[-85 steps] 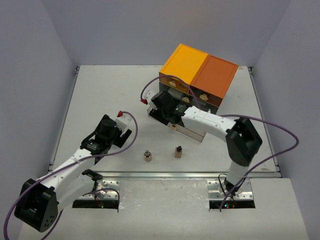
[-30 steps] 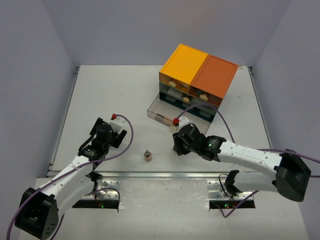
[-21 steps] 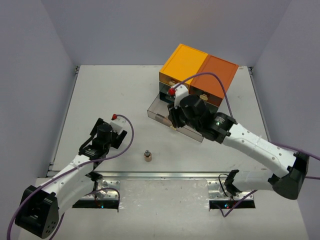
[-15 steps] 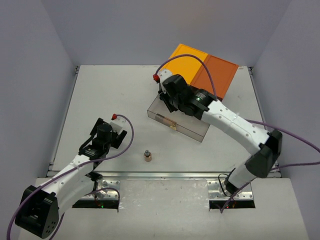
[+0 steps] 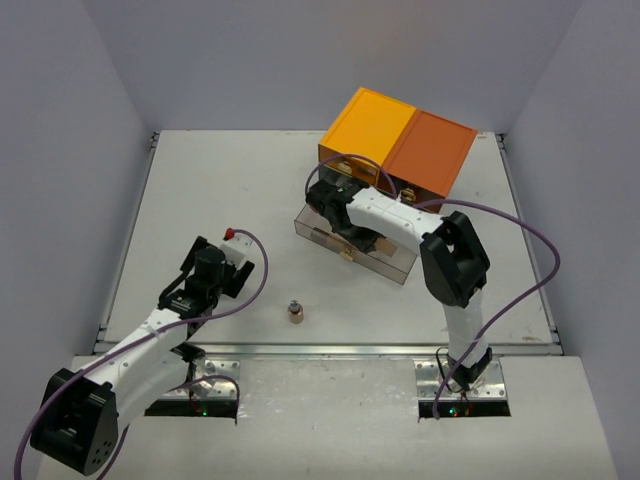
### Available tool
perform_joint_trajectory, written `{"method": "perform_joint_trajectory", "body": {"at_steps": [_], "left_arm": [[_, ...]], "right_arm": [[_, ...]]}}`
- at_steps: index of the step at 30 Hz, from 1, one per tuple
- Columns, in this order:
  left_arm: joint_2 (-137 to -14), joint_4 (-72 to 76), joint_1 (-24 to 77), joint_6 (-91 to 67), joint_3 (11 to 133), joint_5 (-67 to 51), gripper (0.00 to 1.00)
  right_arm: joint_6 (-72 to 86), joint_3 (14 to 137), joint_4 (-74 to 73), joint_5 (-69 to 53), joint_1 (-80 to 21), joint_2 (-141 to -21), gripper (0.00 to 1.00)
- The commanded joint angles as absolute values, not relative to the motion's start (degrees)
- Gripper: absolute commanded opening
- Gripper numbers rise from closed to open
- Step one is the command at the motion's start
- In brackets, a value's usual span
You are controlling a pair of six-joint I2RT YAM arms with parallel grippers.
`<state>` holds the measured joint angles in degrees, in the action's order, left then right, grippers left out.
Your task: Organize the makeup
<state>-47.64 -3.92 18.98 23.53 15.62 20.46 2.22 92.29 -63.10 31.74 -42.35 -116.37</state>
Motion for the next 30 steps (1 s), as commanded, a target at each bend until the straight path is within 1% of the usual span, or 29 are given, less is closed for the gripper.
{"method": "perform_joint_trajectory", "body": {"at_steps": [1, 4, 7, 8, 9, 10, 12, 13, 17, 24, 28, 30], "left_arm": [[-47.71, -1.07, 18.11, 23.12, 16.17, 20.21, 1.00], [-47.72, -1.06, 18.11, 23.12, 16.21, 20.21, 1.00], [-47.72, -1.05, 18.18, 23.20, 16.26, 20.21, 1.00], [-47.74, -1.05, 18.11, 23.20, 16.25, 20.21, 1.00], [-47.81, -1.05, 18.11, 23.19, 16.19, 20.21, 1.00], [-47.81, -1.05, 18.11, 23.13, 16.26, 20.21, 1.00], [-47.95, -1.05, 18.11, 23.20, 16.26, 20.07, 1.00], [-48.09, -1.05, 18.11, 23.20, 16.31, 20.04, 1.00], [-48.82, -1.05, 18.11, 23.25, 16.52, 19.73, 1.00], [-49.75, -1.14, 18.11, 23.33, 16.70, 19.51, 1.00], [-49.64, -1.14, 18.17, 23.29, 16.75, 19.49, 1.00], [-49.20, -1.32, 18.11, 23.38, 16.70, 19.21, 1.00]], "right_arm": [[0.53, 94.75, -64.95, 31.96, -40.37, -119.03, 0.23], [0.19, 95.38, -64.37, 31.20, -40.25, -121.18, 0.28], [-2.18, 95.89, -62.32, 30.33, -40.17, -122.22, 0.38], [-2.22, 95.93, -62.31, 30.34, -40.17, -122.54, 0.38], [-2.38, 96.24, -62.30, 30.48, -40.17, -122.76, 0.42], [-2.47, 96.79, -62.24, 30.96, -40.17, -123.16, 0.53], [-2.62, 97.51, -62.31, 31.82, -40.17, -123.38, 0.69], [-2.64, 97.85, -62.31, 32.09, -40.17, -123.40, 0.73], [-2.59, 99.27, -61.66, 31.56, -40.21, -122.96, 0.76], [-2.20, 99.76, -59.99, 29.89, -41.08, -120.24, 0.77], [-1.35, 99.45, -58.96, 28.18, -42.48, -115.71, 0.77], [-1.04, 99.10, -57.73, 26.13, -43.26, -110.67, 0.77]]}}
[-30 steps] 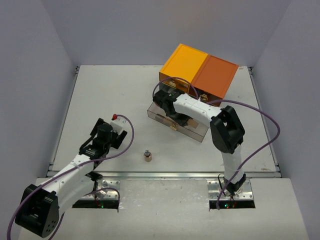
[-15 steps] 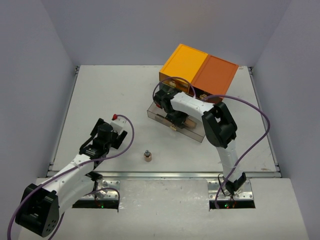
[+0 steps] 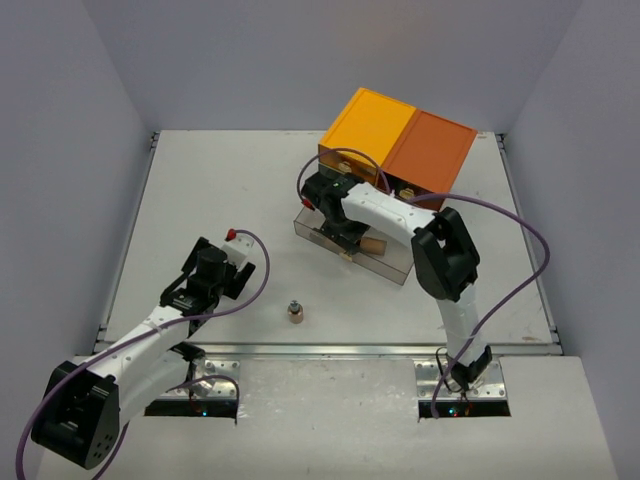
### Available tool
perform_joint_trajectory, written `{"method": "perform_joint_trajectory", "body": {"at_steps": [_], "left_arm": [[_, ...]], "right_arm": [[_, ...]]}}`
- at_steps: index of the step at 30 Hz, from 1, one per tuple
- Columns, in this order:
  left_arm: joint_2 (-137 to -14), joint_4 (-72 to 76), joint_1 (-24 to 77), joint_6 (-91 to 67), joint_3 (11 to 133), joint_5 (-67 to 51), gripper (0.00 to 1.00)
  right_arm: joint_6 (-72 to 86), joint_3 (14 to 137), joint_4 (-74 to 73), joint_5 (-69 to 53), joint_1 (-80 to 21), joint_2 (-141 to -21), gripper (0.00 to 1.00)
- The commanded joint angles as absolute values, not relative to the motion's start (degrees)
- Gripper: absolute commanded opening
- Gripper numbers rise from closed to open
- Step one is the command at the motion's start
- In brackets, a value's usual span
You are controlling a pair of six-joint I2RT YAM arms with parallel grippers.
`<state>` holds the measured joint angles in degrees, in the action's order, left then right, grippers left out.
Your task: Organize the makeup
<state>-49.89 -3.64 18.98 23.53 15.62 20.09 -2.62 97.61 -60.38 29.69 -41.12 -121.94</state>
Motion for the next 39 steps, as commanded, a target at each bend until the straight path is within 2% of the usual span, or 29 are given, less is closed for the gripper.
{"method": "perform_joint_trajectory", "body": {"at_steps": [1, 5, 6, 8, 10, 14, 18, 24, 31, 39], "left_arm": [[-49.01, -1.34, 18.11, 23.39, 16.70, 18.98, 1.00], [-48.52, -1.50, 18.11, 23.47, 16.53, 18.72, 1.00], [-48.51, -1.58, 18.11, 23.47, 16.61, 18.72, 1.00], [-48.44, -1.50, 18.11, 23.47, 16.61, 18.80, 1.00], [-48.36, -1.41, 18.11, 23.40, 16.55, 19.12, 1.00], [-47.60, -1.49, 18.11, 23.47, 16.35, 19.10, 1.00], [-47.37, -1.49, 18.11, 23.47, 16.35, 18.98, 1.00], [-47.30, -1.49, 18.11, 23.47, 16.35, 18.98, 1.00], [-47.02, -1.50, 18.11, 23.47, 16.26, 18.98, 1.00], [-47.53, -1.41, 18.11, 23.47, 16.35, 19.09, 1.00]], "right_arm": [[-0.93, 98.73, -56.90, 25.77, -43.90, -108.68, 0.77], [-1.01, 93.12, -49.53, 26.09, -47.35, -98.05, 0.77], [-1.81, 90.29, -42.75, 25.82, -48.72, -95.14, 0.77], [-7.89, 75.41, -29.99, 21.04, -54.20, -84.33, 0.77], [-12.21, 61.77, -16.71, 13.73, -56.55, -78.91, 0.78], [-12.21, 41.03, 7.71, -11.73, -58.27, -68.28, 0.80], [-8.45, 29.05, 20.96, -19.64, -58.36, -66.88, 0.80], [-5.24, 28.14, 27.47, -20.97, -58.52, -76.91, 0.80], [-5.19, 31.33, 37.16, -15.16, -58.54, -92.55, 0.81], [-1.31, 34.81, 42.61, -16.32, -58.54, -100.08, 0.79]]}}
